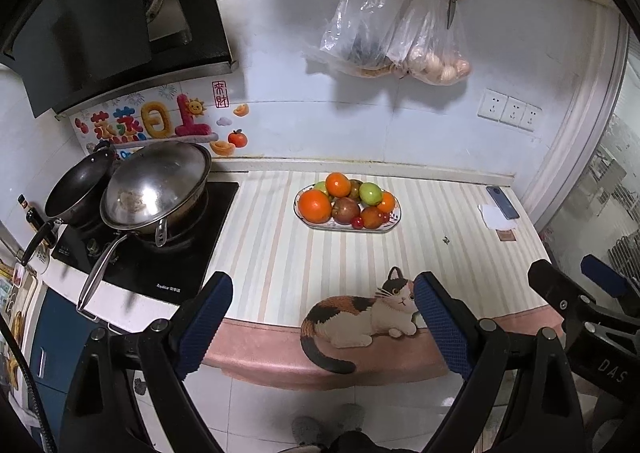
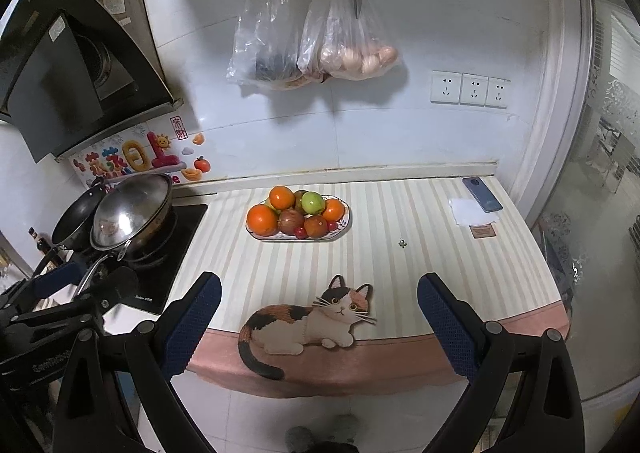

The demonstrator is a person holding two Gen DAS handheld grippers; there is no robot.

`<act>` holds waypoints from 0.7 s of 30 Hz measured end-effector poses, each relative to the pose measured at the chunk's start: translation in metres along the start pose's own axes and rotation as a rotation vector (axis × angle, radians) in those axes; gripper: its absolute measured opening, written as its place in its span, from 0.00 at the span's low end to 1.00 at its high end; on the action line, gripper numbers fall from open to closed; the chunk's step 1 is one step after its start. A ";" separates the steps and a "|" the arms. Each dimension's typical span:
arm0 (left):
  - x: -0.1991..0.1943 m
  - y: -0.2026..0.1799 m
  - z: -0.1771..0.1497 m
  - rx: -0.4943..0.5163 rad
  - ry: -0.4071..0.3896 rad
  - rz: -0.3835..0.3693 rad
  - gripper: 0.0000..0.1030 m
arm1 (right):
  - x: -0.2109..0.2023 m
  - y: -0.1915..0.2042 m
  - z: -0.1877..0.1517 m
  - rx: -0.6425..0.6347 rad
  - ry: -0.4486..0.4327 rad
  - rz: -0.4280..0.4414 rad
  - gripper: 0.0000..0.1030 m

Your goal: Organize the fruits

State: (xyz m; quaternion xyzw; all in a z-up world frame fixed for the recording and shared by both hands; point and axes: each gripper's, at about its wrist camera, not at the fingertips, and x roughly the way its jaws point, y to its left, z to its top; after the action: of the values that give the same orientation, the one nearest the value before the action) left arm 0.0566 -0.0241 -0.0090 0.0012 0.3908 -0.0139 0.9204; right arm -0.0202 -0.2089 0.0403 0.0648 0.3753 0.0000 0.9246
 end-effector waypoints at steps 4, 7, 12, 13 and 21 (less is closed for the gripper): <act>0.013 0.000 0.008 -0.002 0.002 0.013 0.90 | 0.016 -0.004 0.010 0.006 0.001 0.006 0.98; 0.031 0.000 0.016 -0.001 0.015 0.027 0.99 | 0.037 -0.006 0.021 0.009 0.018 0.010 0.98; 0.059 0.001 0.023 -0.004 0.024 0.058 0.99 | 0.072 -0.007 0.035 0.002 0.026 -0.010 0.98; 0.064 0.002 0.024 -0.001 0.029 0.064 0.99 | 0.078 -0.007 0.037 0.001 0.027 -0.015 0.98; 0.101 0.007 0.035 0.022 0.054 0.089 0.99 | 0.133 -0.007 0.050 0.008 0.069 -0.029 0.98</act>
State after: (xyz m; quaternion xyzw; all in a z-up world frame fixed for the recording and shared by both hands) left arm 0.1525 -0.0196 -0.0573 0.0293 0.4150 0.0230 0.9091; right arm 0.1095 -0.2152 -0.0170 0.0630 0.4076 -0.0125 0.9109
